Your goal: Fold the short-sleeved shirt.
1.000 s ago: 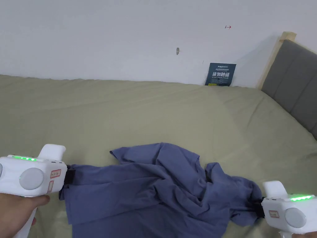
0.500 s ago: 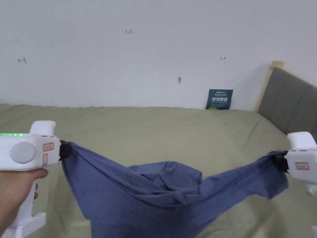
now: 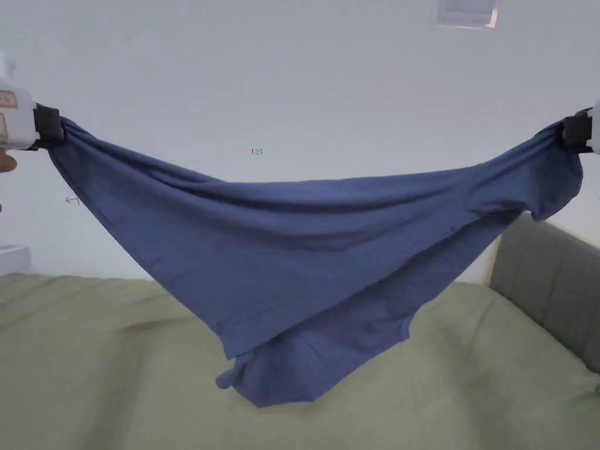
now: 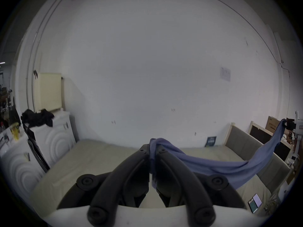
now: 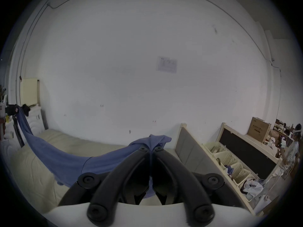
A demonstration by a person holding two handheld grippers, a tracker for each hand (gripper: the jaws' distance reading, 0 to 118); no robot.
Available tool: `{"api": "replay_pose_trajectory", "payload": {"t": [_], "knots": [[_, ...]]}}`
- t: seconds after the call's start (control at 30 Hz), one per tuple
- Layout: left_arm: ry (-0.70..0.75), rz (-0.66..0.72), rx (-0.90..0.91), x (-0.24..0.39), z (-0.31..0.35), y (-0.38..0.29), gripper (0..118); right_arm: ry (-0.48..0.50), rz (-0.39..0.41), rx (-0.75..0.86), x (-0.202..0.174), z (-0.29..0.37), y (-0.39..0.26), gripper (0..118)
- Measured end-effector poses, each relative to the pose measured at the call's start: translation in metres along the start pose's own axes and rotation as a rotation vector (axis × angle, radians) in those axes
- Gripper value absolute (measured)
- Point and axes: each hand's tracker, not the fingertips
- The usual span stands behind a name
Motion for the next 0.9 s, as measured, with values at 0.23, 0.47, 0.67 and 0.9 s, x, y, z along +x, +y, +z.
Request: {"api": "replay_pose_trajectory", "payload": {"t": [0.23, 0.47, 0.67, 0.9], "knots": [[0.067, 0.007, 0.026, 0.005, -0.022, 0.027, 1, -0.020, -0.031, 0.043, -0.017, -0.025, 0.038, 2], [0.062, 0.023, 0.037, 0.008, -0.050, 0.026, 1, -0.016, -0.038, 0.058, -0.026, -0.054, 0.036, 2], [0.070, 0.014, 0.019, 0.012, -0.072, 0.003, 1, -0.021, -0.059, 0.041, -0.027, -0.088, 0.016, 2], [0.063, 0.019, -0.066, 0.013, -0.127, -0.060, 1, -0.038, -0.059, -0.038, -0.031, -0.144, -0.041, 2]]}}
